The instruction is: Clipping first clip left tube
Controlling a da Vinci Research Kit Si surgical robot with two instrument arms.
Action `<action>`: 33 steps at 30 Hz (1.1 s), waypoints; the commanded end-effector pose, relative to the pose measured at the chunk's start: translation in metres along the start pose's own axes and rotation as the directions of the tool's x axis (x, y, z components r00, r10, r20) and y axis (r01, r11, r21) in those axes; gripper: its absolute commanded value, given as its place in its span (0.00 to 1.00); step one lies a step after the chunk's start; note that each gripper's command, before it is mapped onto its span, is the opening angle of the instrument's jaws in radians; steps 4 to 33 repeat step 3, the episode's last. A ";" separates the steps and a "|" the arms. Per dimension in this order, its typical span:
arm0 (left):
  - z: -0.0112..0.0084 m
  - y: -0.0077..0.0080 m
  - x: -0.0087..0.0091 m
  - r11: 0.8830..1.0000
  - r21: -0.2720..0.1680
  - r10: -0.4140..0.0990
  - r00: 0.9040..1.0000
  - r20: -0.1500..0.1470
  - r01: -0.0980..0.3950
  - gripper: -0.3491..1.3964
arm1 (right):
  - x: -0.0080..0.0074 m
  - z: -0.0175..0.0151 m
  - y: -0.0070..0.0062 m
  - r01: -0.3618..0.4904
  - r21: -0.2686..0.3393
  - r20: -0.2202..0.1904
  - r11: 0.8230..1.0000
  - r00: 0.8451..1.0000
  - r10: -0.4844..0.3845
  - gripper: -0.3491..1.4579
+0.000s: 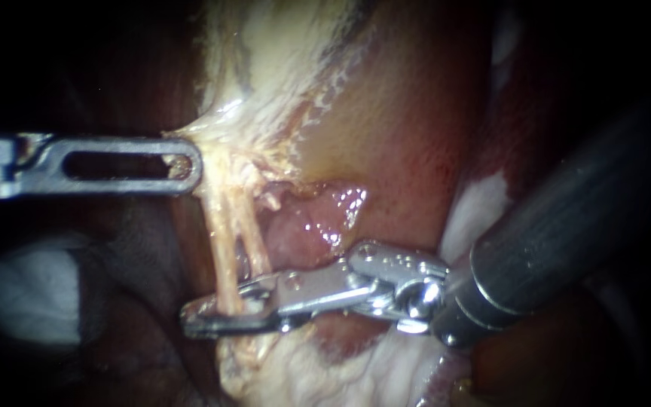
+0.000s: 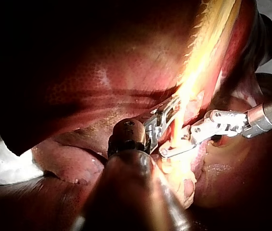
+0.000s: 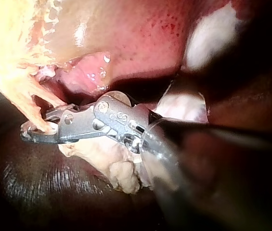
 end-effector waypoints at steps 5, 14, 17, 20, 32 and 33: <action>0.0000 0.0000 0.0000 1.000 0.000 0.000 1.000 0.000 0.000 0.00 | 0.0000 0.0000 0.0000 0.000 0.000 0.003 1.000 1.000 0.000 0.00; 0.0000 0.0000 0.0000 1.000 0.000 0.000 1.000 0.000 0.000 0.00 | 0.0000 0.0000 0.0000 0.000 0.000 0.003 1.000 1.000 0.000 0.00; 0.0000 0.0000 0.0000 1.000 0.000 0.000 1.000 0.000 0.000 0.00 | 0.0000 0.0000 0.0000 0.000 0.000 0.003 1.000 1.000 0.000 0.00; 0.0000 0.0000 0.0000 1.000 0.000 0.000 1.000 0.000 0.000 0.00 | 0.0000 0.0000 0.0000 0.000 0.000 0.003 1.000 1.000 0.000 0.00; 0.0000 0.0000 0.0000 1.000 0.000 0.000 1.000 0.000 0.000 0.00 | 0.0000 0.0000 0.0000 0.000 0.000 0.003 1.000 1.000 0.000 0.00; 0.0000 0.0000 0.0000 1.000 0.000 0.000 1.000 0.000 0.000 0.00 | 0.0000 0.0000 0.0000 0.000 0.000 0.003 1.000 1.000 0.000 0.00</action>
